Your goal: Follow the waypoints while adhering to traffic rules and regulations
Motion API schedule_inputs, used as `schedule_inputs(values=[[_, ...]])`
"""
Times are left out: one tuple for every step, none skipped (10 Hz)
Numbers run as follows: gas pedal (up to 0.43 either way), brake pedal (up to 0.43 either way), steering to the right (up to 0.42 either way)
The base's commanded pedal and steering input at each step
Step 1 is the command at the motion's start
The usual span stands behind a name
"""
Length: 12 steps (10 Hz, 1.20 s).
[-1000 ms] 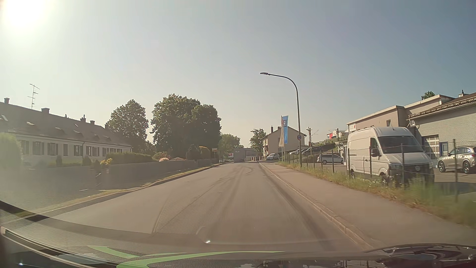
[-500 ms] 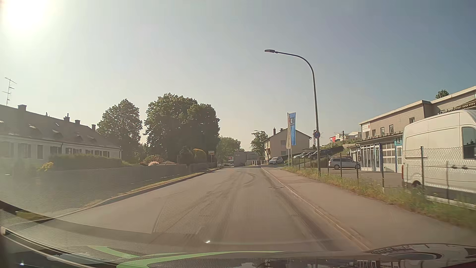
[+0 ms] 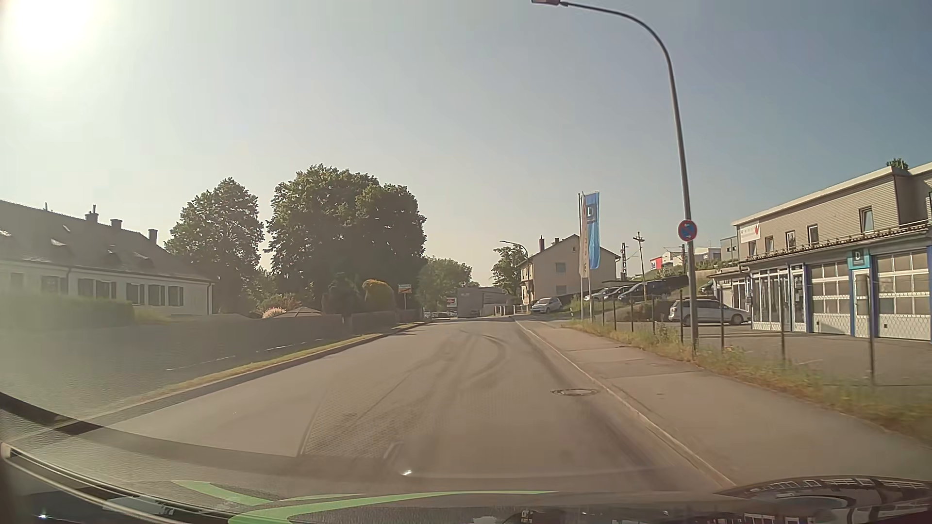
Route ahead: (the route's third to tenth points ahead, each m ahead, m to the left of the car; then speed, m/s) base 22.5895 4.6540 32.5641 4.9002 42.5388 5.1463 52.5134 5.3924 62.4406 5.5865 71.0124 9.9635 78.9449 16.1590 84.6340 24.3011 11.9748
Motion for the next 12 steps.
schedule_inputs(values=[[0.087,0.0,-0.002],[0.087,0.0,-0.002],[0.087,0.0,-0.002],[0.087,0.0,-0.002],[0.087,0.0,-0.001],[0.087,0.0,-0.001],[0.087,0.0,0.0],[0.087,0.0,0.0],[0.059,0.0,0.0],[0.0,0.0,0.0],[0.0,0.0,0.0],[0.0,0.0,0.0]])
